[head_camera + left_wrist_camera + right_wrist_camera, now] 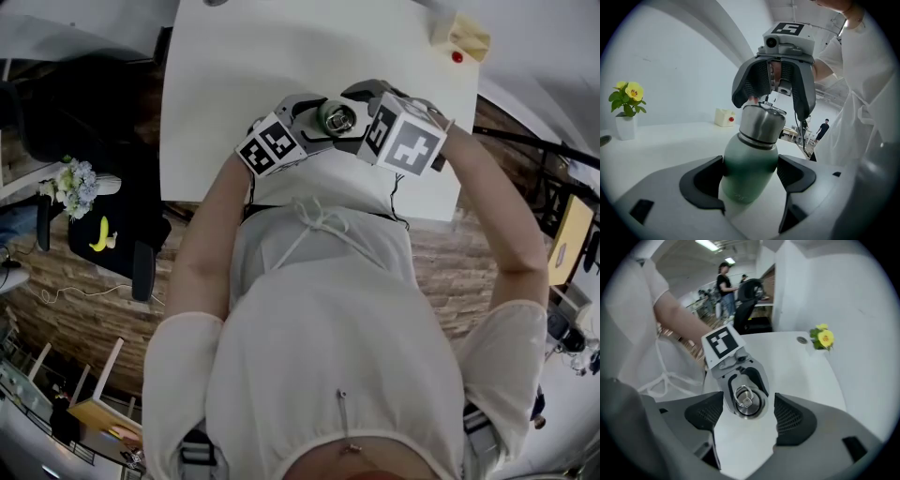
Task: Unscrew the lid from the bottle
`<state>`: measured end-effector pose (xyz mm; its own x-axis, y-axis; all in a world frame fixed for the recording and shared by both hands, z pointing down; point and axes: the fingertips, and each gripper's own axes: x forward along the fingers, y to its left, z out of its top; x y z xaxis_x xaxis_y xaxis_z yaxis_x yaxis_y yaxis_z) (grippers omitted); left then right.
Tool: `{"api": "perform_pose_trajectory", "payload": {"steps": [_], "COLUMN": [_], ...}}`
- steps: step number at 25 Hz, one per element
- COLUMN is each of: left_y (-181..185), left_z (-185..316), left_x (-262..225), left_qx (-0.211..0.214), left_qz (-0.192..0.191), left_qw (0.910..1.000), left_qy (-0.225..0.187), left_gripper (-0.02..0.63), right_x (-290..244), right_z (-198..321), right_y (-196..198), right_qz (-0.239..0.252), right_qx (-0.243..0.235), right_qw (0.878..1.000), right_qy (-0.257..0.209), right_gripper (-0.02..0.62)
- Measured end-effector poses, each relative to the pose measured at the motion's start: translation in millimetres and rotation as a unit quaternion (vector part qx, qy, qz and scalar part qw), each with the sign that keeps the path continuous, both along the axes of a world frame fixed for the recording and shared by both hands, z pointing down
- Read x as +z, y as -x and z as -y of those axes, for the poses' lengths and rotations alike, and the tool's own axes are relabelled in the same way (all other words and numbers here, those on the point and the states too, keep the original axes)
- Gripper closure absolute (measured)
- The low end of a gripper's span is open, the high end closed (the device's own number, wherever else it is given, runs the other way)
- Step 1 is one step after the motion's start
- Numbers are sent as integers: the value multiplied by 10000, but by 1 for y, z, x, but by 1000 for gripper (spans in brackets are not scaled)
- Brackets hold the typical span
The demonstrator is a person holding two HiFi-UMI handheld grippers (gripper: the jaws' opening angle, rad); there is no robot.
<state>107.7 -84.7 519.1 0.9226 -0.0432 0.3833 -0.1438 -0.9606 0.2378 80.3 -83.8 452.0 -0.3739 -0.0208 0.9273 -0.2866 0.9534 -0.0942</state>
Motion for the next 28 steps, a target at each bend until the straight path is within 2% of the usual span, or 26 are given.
{"api": "perform_pose_trajectory", "payload": {"steps": [2,4,5,7,10,12,15,21,25,28], "left_y": [-1,-2,-1,0,-2,-3,-2,-2,-3,-2], "left_z": [-1,-1,-1,-1,-1,0,-1,1,-1,-1], "left_x": [-1,-2,0,2,-1,-2,-2,-2,-1,0], "left_qx": [-2,8,24,60,61,57,64,56,55,32], "left_qz": [0,18,47,96,36,23,19,6,-25,-9], "left_qw": [10000,10000,10000,9999,10000,10000,10000,10000,10000,10000], "left_qy": [24,16,12,9,9,-19,-27,-58,-19,9], "left_gripper": [241,241,241,241,241,241,241,241,241,241], "right_x": [0,5,7,10,14,14,15,14,12,14], "right_z": [4,4,2,0,7,8,4,2,-4,-6], "right_y": [-5,-10,-10,-9,-11,-12,-11,-10,-6,-7], "right_qz": [209,440,529,573,429,409,376,171,-116,-283], "right_qx": [1182,2178,2532,2969,3257,3329,3111,2168,1247,446], "right_qw": [9927,9746,9653,9526,9445,9420,9496,9761,9921,9986], "right_qy": [114,293,371,324,-70,-88,0,-2,-126,-96], "right_gripper": [258,259,256,256,284,316,324,331,333,334]}}
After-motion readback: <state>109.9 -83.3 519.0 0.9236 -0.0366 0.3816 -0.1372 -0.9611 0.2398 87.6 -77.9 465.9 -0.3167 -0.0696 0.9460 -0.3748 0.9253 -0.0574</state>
